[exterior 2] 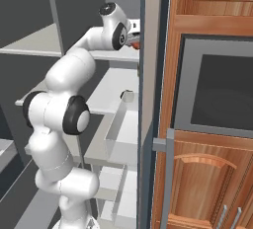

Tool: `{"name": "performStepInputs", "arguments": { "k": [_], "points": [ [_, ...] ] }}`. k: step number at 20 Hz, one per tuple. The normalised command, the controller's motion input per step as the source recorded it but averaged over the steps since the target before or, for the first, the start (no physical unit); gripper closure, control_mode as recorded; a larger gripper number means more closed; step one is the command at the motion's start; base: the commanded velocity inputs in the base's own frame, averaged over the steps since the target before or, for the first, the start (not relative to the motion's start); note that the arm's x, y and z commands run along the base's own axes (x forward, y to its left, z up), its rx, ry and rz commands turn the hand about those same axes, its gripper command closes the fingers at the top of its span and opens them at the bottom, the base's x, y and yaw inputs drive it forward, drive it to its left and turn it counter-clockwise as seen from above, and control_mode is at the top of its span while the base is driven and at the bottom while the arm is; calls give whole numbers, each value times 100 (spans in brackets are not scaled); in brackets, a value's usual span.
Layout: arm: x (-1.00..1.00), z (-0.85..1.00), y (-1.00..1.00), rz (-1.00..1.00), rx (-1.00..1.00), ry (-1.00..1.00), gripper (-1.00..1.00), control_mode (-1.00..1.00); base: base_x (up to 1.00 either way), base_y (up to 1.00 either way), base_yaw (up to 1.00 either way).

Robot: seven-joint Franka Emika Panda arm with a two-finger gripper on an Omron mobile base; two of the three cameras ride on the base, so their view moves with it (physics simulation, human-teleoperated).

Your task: Take the sweet potato and broccoli from the fridge shelf and place them in the freezer drawer to begin freezing them.

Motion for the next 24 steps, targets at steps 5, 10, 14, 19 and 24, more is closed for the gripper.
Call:
{"name": "performStepInputs", "arguments": {
  "k": [5, 10, 14, 19, 24],
  "points": [
    [-35, -12, 2, 9, 2, -3, 100, -100, 0, 0, 0],
    [-92, 0, 7, 0, 11, -18, 100, -100, 0, 0, 0],
    [-81, 0, 32, -1, 12, -14, 100, -100, 0, 0, 0],
    [-98, 3, 37, -4, 10, -7, 100, -100, 0, 0, 0],
    [-100, 15, 37, -5, 11, 0, 100, -100, 0, 0, 0]
  ]
}}
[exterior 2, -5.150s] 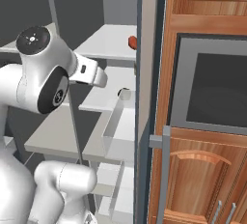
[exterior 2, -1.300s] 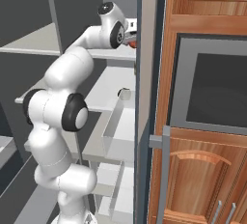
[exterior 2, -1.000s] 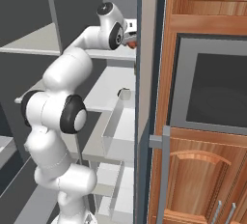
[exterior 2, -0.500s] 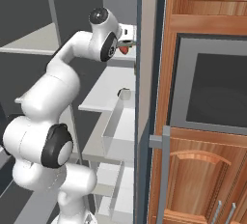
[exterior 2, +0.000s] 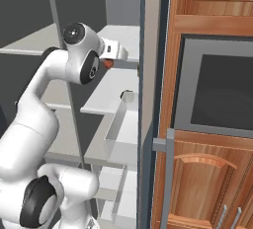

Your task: Take the sweet potato and broccoli from the fridge shelf and place them in the freezer drawer to begin freezing them.

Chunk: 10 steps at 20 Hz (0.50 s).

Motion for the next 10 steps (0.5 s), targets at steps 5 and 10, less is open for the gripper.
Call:
{"name": "performStepInputs", "arguments": {
  "k": [5, 10],
  "points": [
    [-100, 0, 30, 0, 5, 9, 100, -100, 0, 0, 0],
    [-100, -20, 23, 0, 4, 7, 100, -100, 0, 0, 0]
  ]
}}
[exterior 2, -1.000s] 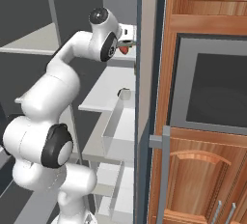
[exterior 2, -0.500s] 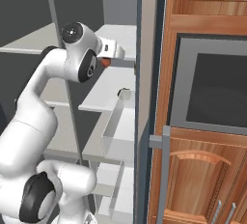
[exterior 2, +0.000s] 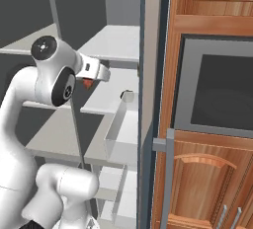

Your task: Take the sweet potato and broccoli from the fridge shelf and place them in the freezer drawer to begin freezing them.

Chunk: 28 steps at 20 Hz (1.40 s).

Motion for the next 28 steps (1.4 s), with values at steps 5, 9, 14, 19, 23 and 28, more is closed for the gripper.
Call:
{"name": "performStepInputs", "arguments": {
  "k": [5, 9, 14, 19, 23, 28],
  "points": [
    [-74, -43, 43, 0, -1, 16, 100, -100, 0, 0, 0],
    [-34, -41, 46, 1, -1, 24, 100, -100, 0, 0, 0],
    [0, -18, 7, 0, 0, 13, 100, -100, 0, 0, 0],
    [-30, -27, 0, 0, 0, -1, 100, -100, 0, 0, 0],
    [0, 0, 0, 0, 0, 0, 100, 100, -100, 0, 0],
    [0, 0, 0, 0, 0, 0, 100, 100, -100, 0, 0]
  ]
}}
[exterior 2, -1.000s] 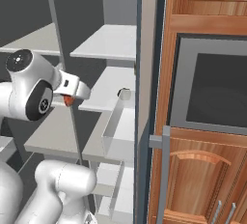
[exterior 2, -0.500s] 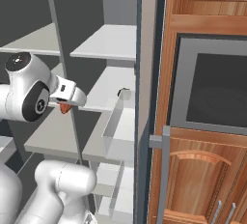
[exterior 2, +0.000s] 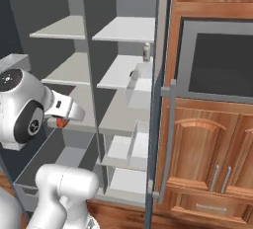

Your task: Take the sweet potato and broccoli from the fridge shelf and place them in the freezer drawer to begin freezing them.

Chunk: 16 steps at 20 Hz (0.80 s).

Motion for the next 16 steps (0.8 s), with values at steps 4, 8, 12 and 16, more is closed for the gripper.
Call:
{"name": "performStepInputs", "arguments": {
  "k": [4, 8, 12, 16],
  "points": [
    [0, 0, 0, 0, 0, 0, 100, 100, -64, 1, 2],
    [0, 0, 0, 0, 0, 0, 100, 100, -45, 19, 9],
    [0, 0, 0, 0, 0, 0, 100, 100, -7, 32, 16],
    [0, 0, 0, 0, 0, 0, 100, 100, 0, 39, 15]
  ]
}}
